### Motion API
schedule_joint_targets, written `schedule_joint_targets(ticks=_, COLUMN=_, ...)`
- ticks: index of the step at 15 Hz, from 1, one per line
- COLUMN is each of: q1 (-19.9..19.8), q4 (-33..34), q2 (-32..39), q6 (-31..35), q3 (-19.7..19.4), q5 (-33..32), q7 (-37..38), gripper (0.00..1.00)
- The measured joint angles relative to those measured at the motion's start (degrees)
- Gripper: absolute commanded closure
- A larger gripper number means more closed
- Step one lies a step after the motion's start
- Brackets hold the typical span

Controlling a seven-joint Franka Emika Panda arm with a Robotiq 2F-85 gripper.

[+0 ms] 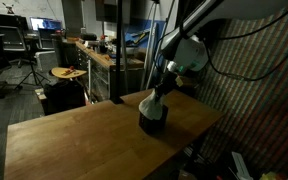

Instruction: Pick up the white towel and push it down into the black basket

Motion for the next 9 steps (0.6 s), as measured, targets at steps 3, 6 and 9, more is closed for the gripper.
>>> schedule_joint_targets(ticks=3, q1=0.01, q4=0.84, q2=1.61, q6=0.00, q3=0.60, q5=0.00, q7=-0.03, gripper=0.96)
schedule_joint_targets(ticks=6, q1=0.01, q4=1.74, q2=3.35, q6=0.01, q3=1.41, q5=0.00, q7=-0.12, gripper=0.96)
schedule_joint_targets(ticks=9, q1=0.00, q4=2.87, q2=4.98, q6=0.01, q3=2.28, q5=0.00, q7=-0.28, gripper=0.96)
